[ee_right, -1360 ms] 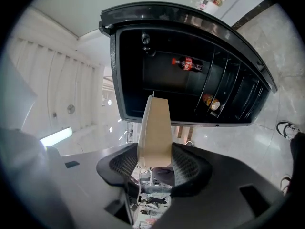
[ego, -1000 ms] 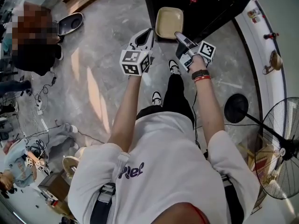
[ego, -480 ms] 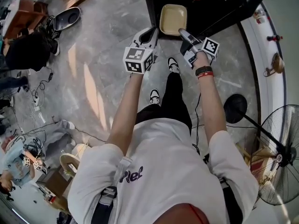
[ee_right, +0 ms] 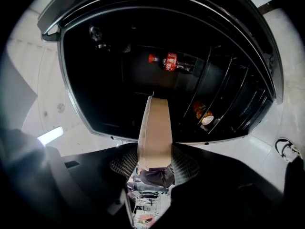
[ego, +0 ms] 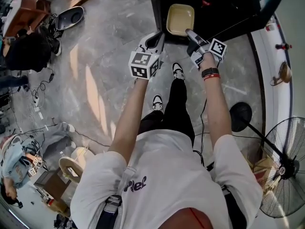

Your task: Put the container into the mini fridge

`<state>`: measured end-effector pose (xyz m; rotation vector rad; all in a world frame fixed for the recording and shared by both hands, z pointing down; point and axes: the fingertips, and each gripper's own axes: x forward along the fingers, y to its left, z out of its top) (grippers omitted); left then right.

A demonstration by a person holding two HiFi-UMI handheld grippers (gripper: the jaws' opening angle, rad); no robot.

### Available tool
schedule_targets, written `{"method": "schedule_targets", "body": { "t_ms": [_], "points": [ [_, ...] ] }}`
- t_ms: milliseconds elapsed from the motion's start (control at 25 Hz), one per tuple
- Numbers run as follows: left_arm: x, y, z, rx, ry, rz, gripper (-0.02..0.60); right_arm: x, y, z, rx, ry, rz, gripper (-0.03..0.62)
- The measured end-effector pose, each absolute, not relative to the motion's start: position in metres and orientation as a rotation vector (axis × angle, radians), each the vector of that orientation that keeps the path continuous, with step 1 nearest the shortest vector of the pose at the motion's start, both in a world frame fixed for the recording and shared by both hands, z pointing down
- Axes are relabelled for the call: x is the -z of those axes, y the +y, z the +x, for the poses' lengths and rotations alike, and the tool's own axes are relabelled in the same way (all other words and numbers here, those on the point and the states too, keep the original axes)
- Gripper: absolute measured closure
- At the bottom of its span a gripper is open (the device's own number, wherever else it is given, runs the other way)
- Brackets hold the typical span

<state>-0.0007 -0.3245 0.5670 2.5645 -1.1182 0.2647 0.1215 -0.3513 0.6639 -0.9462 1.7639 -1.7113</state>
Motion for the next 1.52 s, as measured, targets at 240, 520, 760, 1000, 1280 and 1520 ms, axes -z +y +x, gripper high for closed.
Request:
{"method": "schedule_targets", "body": {
  "t_ms": [240,520,760,1000,1280,1520],
  "points": [
    [-0.586,-0.333,-0.001,-0.303,-1.112,2.549,0.56,-0.676,-0.375,0.119,1.708,1.801,-0.97,0.367],
    [-0.602,-0.338,0.001,-0.313,-1.106,2.527,0.56,-0.692,-0.404,0.127,1.683,1.823,-1.005,0.367],
    [-0.614,-0.341,0.003,-0.317,-1.099,2.515,0.56,-0.696,-0.424,0.129,1.672,1.834,-1.022,0.367],
    [-0.621,-0.354,0.011,-0.315,-1.097,2.523,0.56,-0.7,-0.45,0.132,1.659,1.835,-1.007,0.367],
    [-0.632,-0.365,0.016,-0.318,-1.085,2.527,0.56,-0.71,-0.479,0.141,1.638,1.856,-1.034,0.367],
    [-0.643,-0.365,0.015,-0.343,-1.082,2.519,0.56,-0.713,-0.499,0.145,1.625,1.883,-1.057,0.367]
  ]
}}
